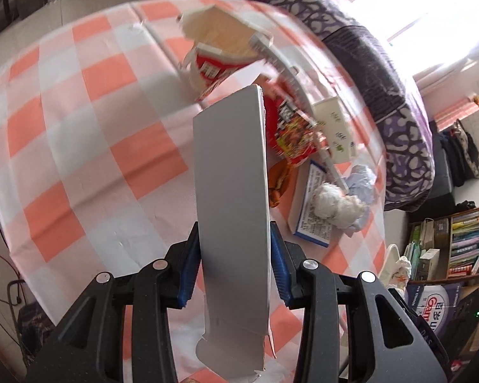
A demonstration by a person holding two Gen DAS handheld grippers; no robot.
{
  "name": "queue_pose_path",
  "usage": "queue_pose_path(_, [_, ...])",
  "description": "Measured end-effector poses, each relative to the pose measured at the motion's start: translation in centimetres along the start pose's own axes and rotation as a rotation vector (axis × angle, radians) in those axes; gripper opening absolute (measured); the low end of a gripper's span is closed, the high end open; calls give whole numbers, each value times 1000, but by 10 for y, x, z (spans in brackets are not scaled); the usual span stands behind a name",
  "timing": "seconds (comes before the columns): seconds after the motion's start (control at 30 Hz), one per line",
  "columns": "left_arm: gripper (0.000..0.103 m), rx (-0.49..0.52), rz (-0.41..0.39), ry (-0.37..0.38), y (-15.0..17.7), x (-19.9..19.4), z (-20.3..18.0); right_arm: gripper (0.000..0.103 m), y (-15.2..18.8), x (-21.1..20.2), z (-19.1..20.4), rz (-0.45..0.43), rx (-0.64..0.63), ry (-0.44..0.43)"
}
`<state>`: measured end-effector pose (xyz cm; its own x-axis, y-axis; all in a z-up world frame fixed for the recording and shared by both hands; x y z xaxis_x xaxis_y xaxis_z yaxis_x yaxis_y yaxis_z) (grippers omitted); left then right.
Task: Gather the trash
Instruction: 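Carry the tissue bundle over the bin with the right gripper and release it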
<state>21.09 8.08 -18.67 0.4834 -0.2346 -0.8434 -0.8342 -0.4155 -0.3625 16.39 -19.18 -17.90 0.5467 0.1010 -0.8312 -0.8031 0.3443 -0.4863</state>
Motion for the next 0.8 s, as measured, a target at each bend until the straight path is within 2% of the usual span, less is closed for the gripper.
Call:
queue_pose_path(0.17, [40,52,-60,32,-6,-18,-23,34,-12,-17,-15,-91,-2,58])
queue_pose_path(0.33, [40,113,-78,61,1,-25,-56,34,-27,-37,-44,-175,54,124])
queue_pose_path(0.7, [40,250,-44,103,38,-19,-119,37,-37,-64,-126,-223,265,252])
queue_pose_path(0.77, [40,273,-37,113,45,-18,-133,46,-39,-72,-139,-238,302,268])
queue_pose_path(0.8, [40,286,-35,117,49,-18,-139,60,-39,-76,-144,-247,321,274])
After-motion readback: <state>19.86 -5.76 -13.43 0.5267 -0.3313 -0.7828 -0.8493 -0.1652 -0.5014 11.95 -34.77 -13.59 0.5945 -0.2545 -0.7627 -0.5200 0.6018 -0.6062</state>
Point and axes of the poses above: each gripper's, at about its wrist camera, not at the fingertips, and x roughly the way its jaws point, z to its left, y to its underside, the point moved 7 cm from there along x, roughly the way its jaws point, and after that the axes turned 7 degrees about -z, right-handed, at the moved point
